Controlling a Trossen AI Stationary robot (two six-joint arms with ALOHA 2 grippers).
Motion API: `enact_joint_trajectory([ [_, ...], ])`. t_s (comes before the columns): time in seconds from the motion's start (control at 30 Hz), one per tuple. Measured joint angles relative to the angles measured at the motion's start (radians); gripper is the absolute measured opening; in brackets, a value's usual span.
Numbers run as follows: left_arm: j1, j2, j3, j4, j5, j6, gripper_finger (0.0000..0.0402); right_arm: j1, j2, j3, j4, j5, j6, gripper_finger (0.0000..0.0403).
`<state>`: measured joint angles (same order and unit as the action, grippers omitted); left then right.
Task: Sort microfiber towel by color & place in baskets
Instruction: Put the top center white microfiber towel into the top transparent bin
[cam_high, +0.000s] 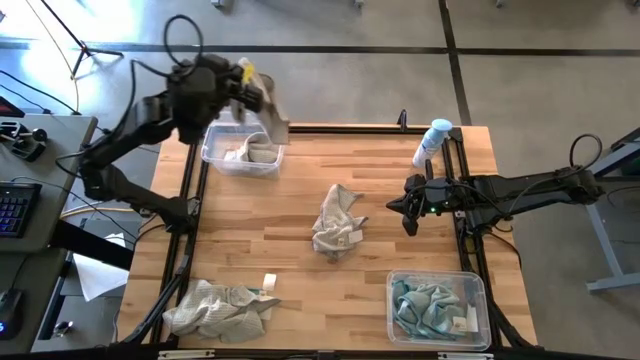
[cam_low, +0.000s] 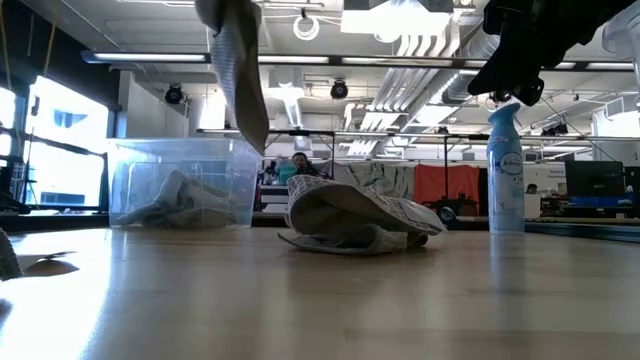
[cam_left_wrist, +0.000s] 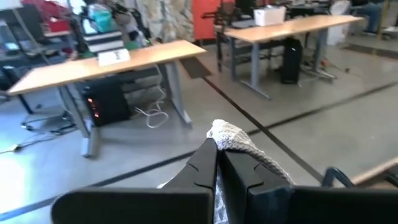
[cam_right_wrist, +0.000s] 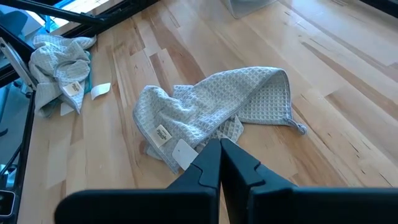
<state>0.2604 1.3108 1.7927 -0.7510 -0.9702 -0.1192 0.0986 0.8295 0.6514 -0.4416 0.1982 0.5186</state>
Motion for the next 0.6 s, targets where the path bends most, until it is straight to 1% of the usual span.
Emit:
enact_joint_trajectory([
  [0.2,0.0,-0.035,0.0,-0.01,-0.059,0.012,0.0,0.0,0.0,0.0,0.0,0.0,0.0,0.0],
  [0.33,0.0,-0.041,0.0,-0.082,-0.064,-0.016,0.0,0.0,0.0,0.0,0.0,-0.001,0.0,0.0],
  [0.43,0.0,-0.04,0.0,-0.202,-0.067,-0.106,0.0,0.0,0.0,0.0,0.0,-0.001,0.0,0.0],
  [0.6,0.001,-0.03,0.0,-0.426,-0.021,-0.37,0.0,0.0,0.0,0.0,0.0,-0.006,-0.001,0.0],
])
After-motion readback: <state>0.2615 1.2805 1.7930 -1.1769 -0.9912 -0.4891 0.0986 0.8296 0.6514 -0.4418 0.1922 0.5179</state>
